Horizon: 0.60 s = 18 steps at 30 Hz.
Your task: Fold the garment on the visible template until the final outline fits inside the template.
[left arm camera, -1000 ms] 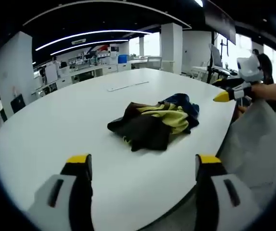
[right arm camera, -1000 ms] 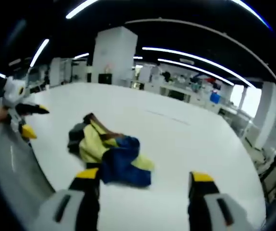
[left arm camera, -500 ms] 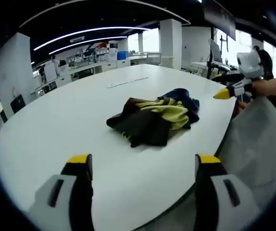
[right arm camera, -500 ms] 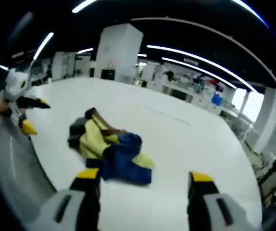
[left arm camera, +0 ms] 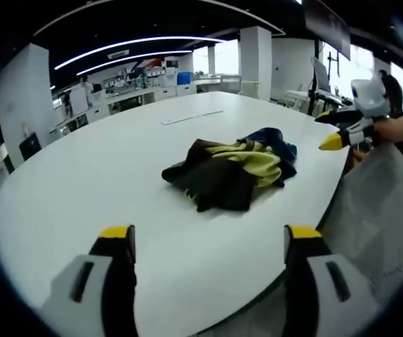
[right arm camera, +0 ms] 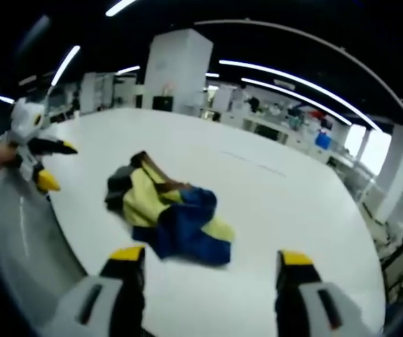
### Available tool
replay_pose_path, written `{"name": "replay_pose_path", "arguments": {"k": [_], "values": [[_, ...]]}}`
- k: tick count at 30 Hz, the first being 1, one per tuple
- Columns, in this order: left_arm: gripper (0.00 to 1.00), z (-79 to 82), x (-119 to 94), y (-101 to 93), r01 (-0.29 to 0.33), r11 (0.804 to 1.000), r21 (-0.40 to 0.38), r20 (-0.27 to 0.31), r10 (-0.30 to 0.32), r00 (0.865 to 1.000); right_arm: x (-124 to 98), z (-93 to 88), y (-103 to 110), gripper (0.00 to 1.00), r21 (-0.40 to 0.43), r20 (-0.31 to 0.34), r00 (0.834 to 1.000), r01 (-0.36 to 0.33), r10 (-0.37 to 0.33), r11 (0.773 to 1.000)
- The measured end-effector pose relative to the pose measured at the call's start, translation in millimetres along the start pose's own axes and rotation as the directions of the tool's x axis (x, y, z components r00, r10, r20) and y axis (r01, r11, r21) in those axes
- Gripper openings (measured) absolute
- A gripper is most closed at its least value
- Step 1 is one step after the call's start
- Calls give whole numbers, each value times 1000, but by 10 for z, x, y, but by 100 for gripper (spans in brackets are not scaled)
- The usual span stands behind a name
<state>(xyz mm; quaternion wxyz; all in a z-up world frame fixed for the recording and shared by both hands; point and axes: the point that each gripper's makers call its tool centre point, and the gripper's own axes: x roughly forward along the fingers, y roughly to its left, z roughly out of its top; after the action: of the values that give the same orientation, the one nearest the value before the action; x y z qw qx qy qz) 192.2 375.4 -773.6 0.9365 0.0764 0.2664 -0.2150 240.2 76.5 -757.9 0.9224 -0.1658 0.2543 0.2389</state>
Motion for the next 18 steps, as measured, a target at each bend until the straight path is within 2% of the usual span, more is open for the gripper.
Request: {"name": "replay_pose_path", "arguments": {"k": [3, 9, 18], "values": [[84, 3, 10, 2, 1, 1000, 3, 1, -1, 1000, 4, -15, 12, 78, -29, -12, 1000, 1, -1, 1000], [83, -14, 19, -16, 5, 1000, 21, -14, -5, 1000, 22, -44, -15, 79, 11, -18, 1000, -11, 11, 1000], [82, -48, 11, 49, -17, 1000, 8, -24, 17, 1000, 36, -21, 81, 78, 7, -7, 998, -58, 58, 998]]}}
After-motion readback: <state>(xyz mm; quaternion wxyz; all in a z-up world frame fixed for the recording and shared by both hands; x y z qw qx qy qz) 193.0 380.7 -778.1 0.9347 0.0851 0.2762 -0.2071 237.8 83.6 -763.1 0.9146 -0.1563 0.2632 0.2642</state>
